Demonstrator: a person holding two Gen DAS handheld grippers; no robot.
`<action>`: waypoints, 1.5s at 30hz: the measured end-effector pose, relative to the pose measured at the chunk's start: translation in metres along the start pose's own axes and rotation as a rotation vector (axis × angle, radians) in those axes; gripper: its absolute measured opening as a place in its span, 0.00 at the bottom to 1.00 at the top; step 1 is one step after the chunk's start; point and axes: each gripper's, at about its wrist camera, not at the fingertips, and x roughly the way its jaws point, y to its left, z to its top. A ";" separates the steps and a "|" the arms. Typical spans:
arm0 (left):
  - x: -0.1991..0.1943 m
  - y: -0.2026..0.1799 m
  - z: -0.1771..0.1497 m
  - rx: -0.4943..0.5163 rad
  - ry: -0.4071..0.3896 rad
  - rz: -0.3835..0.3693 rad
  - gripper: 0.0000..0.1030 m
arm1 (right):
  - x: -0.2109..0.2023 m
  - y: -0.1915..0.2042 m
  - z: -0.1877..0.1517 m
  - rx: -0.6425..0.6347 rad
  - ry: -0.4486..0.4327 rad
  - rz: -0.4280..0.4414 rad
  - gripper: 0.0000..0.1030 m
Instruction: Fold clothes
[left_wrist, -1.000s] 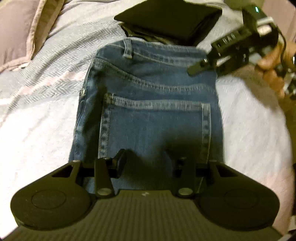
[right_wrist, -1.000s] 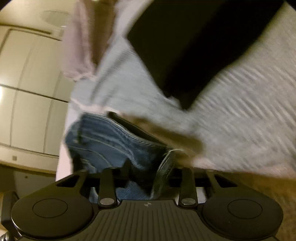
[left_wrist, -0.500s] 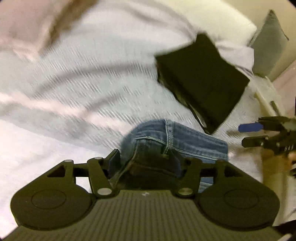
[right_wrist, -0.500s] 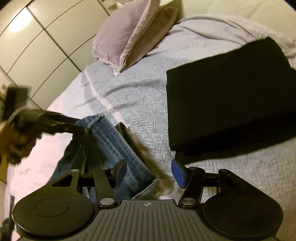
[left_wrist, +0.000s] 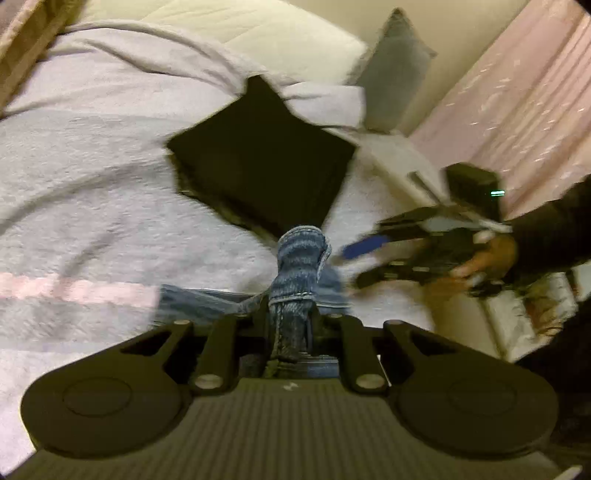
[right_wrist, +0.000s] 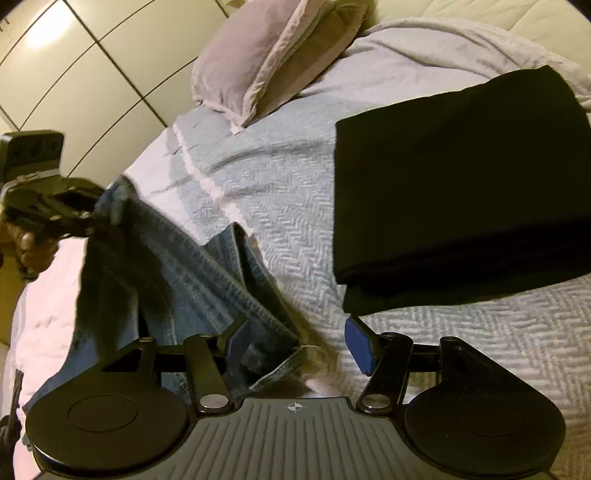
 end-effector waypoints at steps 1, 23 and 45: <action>0.003 0.005 0.001 0.003 0.006 0.018 0.12 | 0.000 0.003 0.002 -0.024 -0.006 0.015 0.59; 0.018 0.012 0.007 -0.015 0.037 -0.089 0.11 | 0.053 0.012 0.033 -0.180 0.210 0.258 0.42; 0.087 0.015 -0.012 0.080 0.148 0.288 0.40 | 0.127 -0.012 0.054 -0.136 0.463 0.458 0.07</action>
